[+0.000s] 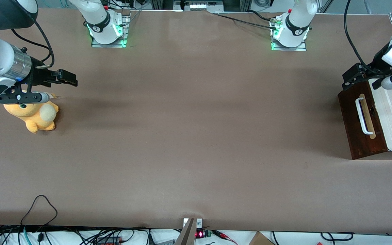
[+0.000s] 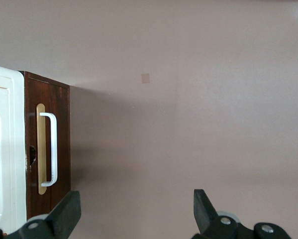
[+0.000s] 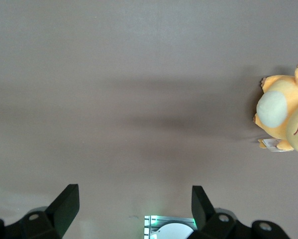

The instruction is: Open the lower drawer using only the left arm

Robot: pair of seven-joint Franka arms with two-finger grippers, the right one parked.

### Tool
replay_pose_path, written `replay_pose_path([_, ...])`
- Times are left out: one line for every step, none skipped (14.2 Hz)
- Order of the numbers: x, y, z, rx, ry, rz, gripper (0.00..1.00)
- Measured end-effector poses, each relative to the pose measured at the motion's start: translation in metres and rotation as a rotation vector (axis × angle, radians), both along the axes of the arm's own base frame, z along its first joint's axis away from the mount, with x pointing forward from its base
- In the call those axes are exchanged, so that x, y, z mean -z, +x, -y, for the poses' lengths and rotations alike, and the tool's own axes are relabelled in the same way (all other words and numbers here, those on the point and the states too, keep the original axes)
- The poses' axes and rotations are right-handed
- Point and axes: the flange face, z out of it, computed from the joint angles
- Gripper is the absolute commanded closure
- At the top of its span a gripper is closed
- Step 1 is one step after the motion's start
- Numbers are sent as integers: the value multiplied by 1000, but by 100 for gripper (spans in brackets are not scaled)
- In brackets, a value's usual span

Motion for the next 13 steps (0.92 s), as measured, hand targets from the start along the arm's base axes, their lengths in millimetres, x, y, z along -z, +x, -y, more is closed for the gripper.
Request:
replay_pose_path([0,0,0,0,0,-3,0])
replay_pose_path([1,-1,0,0,0,-13,0])
replay_pose_path([1,-2,0,0,1,-23,0])
replay_pose_path([0,-3,0,0,1,-25,0])
replay_pose_path([-2,-3,0,0,0,-23,0])
replay_pose_path([-4,-3,0,0,0,-20,0])
replay_pose_path([-5,-3,0,0,0,-21,0])
replay_pose_path([-4,-3,0,1,1,-28,0])
replay_pose_path([-1,-3,0,1,1,-38,0])
replay_pose_path([3,-3,0,2,0,-47,0])
replay_pose_path([6,-2,0,2,0,-56,0])
replay_pose_path([10,-2,1,3,0,-65,0])
replay_pose_path([15,-1,3,7,11,-74,0])
